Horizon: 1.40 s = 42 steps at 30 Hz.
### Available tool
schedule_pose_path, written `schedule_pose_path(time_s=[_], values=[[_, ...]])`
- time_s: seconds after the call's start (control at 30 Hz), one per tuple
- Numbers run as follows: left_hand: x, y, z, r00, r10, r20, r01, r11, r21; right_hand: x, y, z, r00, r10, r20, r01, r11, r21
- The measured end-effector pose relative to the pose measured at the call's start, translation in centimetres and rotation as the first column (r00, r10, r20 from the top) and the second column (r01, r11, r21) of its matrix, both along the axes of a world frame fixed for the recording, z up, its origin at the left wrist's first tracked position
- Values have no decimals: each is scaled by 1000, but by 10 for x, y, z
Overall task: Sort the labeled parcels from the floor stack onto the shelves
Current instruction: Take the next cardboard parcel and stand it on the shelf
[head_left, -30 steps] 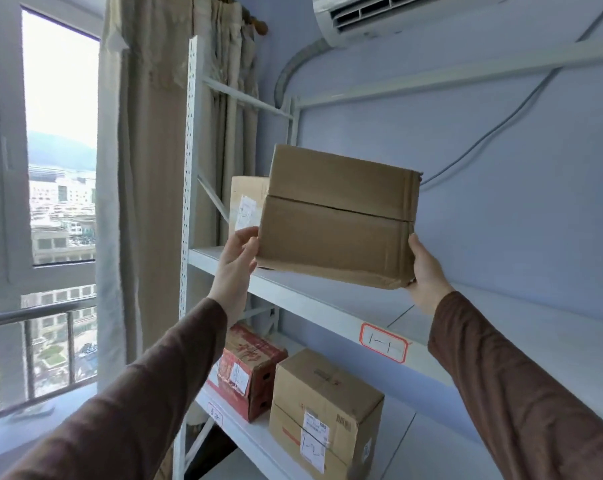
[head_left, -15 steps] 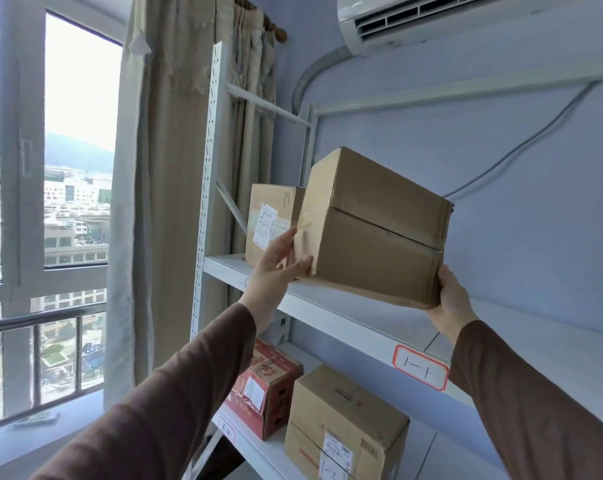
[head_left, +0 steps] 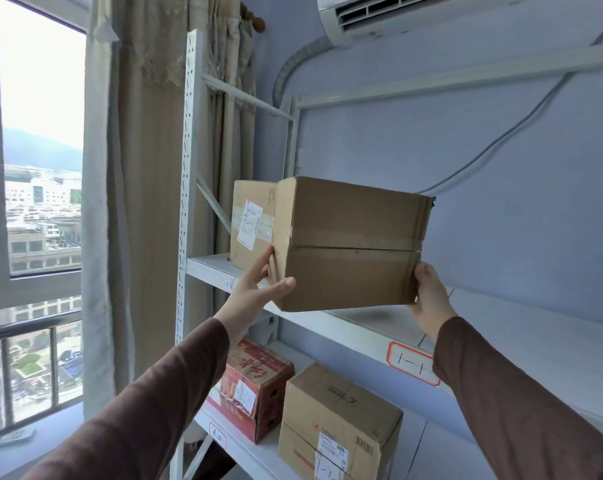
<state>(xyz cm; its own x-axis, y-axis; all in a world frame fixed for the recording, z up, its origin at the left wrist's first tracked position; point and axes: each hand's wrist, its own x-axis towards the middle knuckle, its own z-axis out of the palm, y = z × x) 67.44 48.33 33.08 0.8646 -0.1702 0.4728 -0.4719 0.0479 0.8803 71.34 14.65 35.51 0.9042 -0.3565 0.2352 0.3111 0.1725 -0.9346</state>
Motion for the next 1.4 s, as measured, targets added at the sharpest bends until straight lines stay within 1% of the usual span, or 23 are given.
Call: schedule_pose_path(time_s=[0.07,0.13,0.23,0.3,0.37,0.5,0.67,0.73,0.8,0.9,1.0,1.13,1.23,1.4], values=[[5,3,-4,999,46,16,-47,997,59,-1,2,-1,1000,-7,2,7,999,-47],[11,6,-8,998,48,34,-52,992,111,-1,5,1,1000,-17,9,18,996,-91],[20,8,-15,997,33,68,-45,982,185,3,10,8,1000,18,9,-17,993,-120],[25,6,-19,994,33,107,-53,980,191,6,11,12,999,50,13,-48,992,-114],[26,2,-23,986,66,152,-95,977,189,8,12,15,997,71,22,-69,993,-99],[29,1,-30,973,121,195,-159,968,195,5,16,19,992,122,40,-118,990,-79],[28,-6,-30,943,194,272,-248,951,182,-3,32,33,975,198,103,-198,980,-10],[27,-11,-25,918,230,323,-296,939,175,-8,42,42,968,214,133,-220,975,28],[26,-18,-18,898,231,375,-305,940,151,-15,52,51,952,249,177,-263,963,58],[23,-29,-9,912,152,382,-212,970,120,-23,61,62,929,287,234,-310,949,65],[16,-40,-2,954,4,301,-28,997,73,-26,64,65,903,313,294,-335,942,23],[7,-53,6,975,-152,164,150,988,20,-27,62,67,910,284,302,-280,958,-56],[8,-58,6,975,-213,69,218,973,-73,-30,60,65,914,270,302,-252,963,-99],[14,-59,7,964,-263,46,267,947,-179,-32,61,63,908,267,321,-239,963,-125]])
